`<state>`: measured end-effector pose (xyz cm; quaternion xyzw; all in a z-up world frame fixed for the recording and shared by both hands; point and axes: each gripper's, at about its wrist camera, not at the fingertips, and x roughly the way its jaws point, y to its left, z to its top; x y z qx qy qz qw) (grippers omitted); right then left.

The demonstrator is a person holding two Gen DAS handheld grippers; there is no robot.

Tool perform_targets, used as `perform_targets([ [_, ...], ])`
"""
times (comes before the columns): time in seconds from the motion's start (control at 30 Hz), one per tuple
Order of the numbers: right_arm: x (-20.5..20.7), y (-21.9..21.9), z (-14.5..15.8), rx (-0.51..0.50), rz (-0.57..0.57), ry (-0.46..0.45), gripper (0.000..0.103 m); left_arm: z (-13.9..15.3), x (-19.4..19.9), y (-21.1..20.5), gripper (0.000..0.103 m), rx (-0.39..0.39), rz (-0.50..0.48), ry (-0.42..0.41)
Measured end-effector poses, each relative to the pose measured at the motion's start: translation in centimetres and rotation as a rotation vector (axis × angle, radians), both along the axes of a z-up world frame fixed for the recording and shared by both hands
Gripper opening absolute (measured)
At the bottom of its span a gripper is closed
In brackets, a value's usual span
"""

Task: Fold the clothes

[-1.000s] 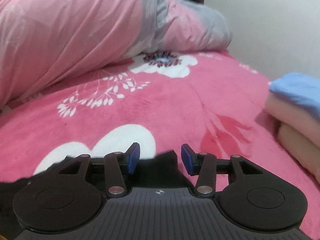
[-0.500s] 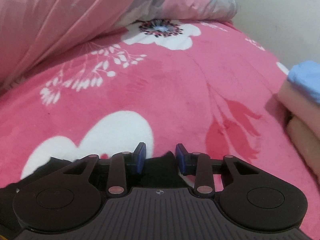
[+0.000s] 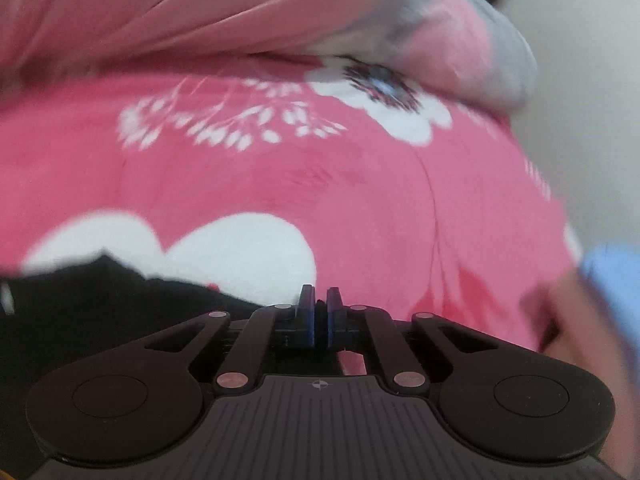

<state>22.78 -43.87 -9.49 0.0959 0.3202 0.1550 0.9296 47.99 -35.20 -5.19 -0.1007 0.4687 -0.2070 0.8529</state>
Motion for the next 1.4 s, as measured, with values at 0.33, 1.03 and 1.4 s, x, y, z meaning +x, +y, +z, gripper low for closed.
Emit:
perform_targets([
  [0.33,0.1,-0.2,-0.1,0.017,-0.003,0.002,0.022,-2.6,0.6,1.4,0.003,-0.34,0.098,0.02],
  [1.03,0.1,-1.2,-0.4,0.097,-0.008,0.018,0.022,0.4,-5.8,11.0,0.026,0.166,-0.289,-0.138],
  [1.4,0.0,-1.5,-0.4,0.129,-0.01,0.021,0.022,-0.2,-7.6,11.8,0.002,0.109,-0.202,-0.141],
])
